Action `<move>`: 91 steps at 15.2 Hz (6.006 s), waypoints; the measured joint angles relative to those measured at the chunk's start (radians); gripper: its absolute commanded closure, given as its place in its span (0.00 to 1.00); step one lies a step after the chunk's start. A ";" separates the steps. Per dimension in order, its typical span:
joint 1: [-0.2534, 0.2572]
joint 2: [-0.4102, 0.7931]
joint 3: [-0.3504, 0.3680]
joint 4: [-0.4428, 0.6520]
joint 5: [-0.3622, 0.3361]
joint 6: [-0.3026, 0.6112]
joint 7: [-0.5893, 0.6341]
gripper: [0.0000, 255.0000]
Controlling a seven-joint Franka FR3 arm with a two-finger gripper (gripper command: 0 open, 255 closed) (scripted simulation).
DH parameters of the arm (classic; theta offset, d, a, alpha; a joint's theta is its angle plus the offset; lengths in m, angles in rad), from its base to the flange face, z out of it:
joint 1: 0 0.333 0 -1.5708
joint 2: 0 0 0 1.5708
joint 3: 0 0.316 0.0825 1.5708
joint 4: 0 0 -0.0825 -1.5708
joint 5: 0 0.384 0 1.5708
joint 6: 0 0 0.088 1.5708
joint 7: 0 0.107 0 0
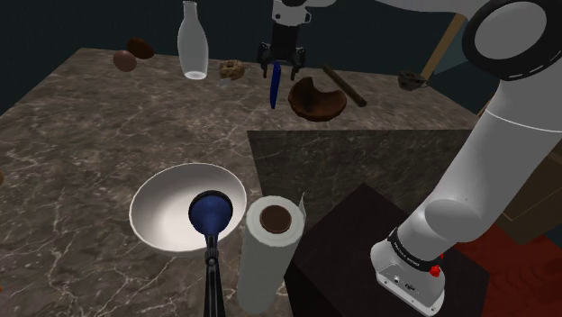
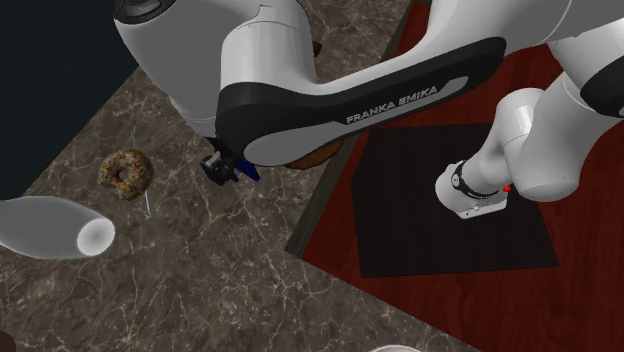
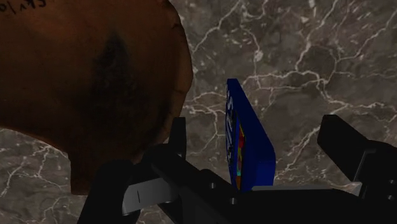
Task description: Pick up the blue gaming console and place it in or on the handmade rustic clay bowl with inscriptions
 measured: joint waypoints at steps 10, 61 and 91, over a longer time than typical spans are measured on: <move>0.000 0.000 0.000 0.000 0.000 0.001 0.000 1.00; -0.105 -0.265 -0.076 0.226 0.018 -0.488 -0.185 1.00; -0.109 -0.400 -0.084 -0.216 0.022 -0.181 -0.197 0.00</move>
